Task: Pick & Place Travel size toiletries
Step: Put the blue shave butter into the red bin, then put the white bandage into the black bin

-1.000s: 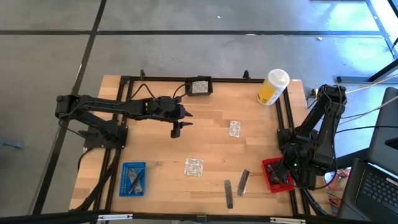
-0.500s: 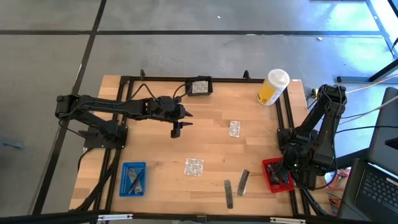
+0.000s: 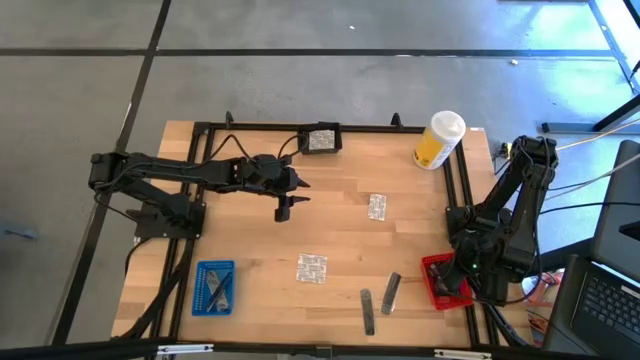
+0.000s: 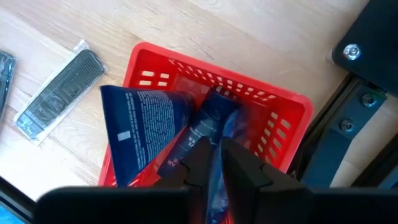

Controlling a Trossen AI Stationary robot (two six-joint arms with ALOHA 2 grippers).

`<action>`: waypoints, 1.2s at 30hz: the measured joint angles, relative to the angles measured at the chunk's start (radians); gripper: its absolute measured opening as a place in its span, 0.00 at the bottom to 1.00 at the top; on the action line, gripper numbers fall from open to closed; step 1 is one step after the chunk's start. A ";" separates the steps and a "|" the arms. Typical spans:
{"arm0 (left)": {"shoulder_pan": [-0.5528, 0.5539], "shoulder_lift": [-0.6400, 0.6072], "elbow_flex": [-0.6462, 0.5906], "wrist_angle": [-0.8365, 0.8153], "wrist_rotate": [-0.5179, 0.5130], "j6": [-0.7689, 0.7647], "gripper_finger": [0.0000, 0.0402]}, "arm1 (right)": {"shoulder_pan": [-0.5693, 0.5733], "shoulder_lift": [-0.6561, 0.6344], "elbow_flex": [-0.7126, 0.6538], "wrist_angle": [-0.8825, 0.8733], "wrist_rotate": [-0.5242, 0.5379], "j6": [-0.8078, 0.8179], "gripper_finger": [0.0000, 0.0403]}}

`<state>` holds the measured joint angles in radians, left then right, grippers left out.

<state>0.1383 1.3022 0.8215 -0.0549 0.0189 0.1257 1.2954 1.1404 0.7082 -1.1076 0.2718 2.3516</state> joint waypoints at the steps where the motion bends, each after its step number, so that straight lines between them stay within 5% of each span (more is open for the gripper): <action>1: 0.000 0.000 0.000 0.000 0.000 0.000 0.41 | -0.002 0.000 0.000 0.000 0.000 -0.001 0.12; 13: 0.000 0.000 0.000 0.000 0.000 0.000 0.41 | -0.004 0.000 0.000 0.001 -0.001 -0.003 0.21; 28: 0.000 0.000 0.000 0.000 0.000 0.000 0.41 | -0.005 0.000 0.006 0.026 -0.055 -0.023 0.12; 36: 0.000 0.000 0.000 0.000 0.000 0.000 0.41 | -0.017 0.000 0.210 -0.172 0.212 -0.152 0.01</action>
<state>0.1383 1.3022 0.8215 -0.0547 0.0189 0.1257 1.2782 1.1404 0.9183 -1.2800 0.4842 2.1996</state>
